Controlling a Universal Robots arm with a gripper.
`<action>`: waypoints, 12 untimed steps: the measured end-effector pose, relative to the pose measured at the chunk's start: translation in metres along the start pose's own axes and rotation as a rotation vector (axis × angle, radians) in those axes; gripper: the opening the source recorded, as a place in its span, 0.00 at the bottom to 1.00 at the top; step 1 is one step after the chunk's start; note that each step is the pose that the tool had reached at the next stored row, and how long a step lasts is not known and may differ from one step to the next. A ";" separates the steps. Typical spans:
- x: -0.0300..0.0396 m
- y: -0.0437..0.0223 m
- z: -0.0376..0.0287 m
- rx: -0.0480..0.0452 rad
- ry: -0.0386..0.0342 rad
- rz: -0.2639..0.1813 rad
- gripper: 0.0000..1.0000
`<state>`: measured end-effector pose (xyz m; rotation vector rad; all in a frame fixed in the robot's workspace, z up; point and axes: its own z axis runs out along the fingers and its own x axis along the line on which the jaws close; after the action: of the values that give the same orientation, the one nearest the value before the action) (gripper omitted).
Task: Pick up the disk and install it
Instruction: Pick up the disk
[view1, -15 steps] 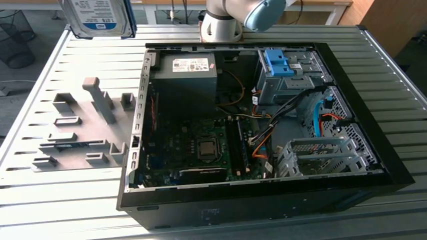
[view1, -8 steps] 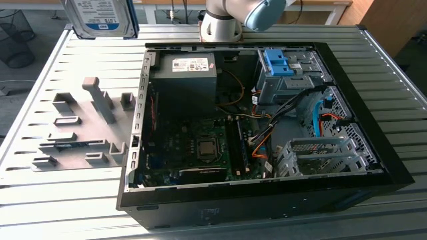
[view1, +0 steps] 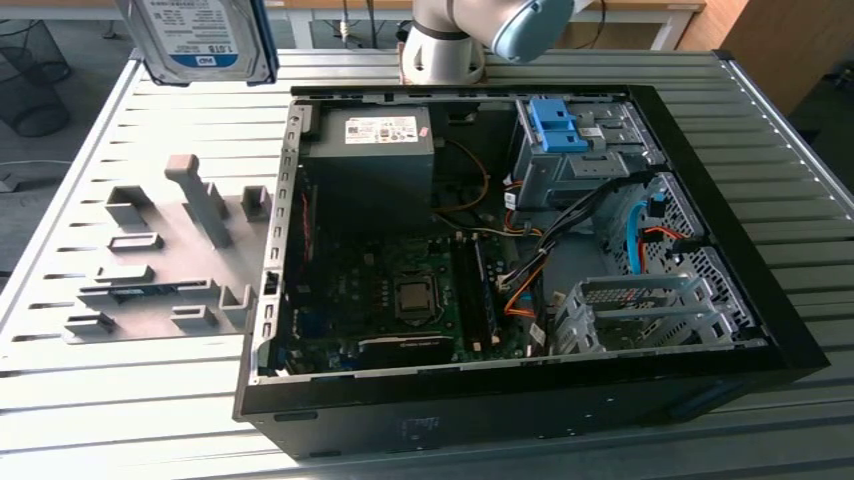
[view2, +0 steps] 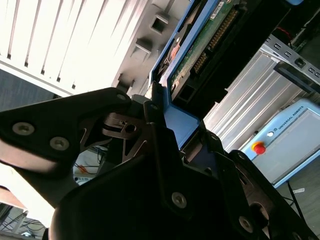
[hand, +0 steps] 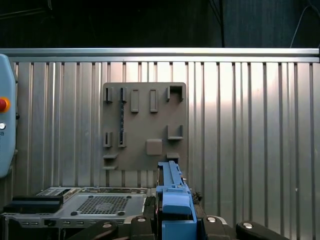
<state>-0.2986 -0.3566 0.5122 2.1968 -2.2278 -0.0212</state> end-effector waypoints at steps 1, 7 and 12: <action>0.0008 -0.0001 0.0000 0.0000 0.0002 0.000 0.36; 0.0017 -0.0006 0.0001 0.0001 0.0003 0.000 0.36; 0.0017 -0.0007 0.0000 0.0001 0.0004 0.000 0.36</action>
<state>-0.2979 -0.3583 0.5122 2.1968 -2.2276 -0.0207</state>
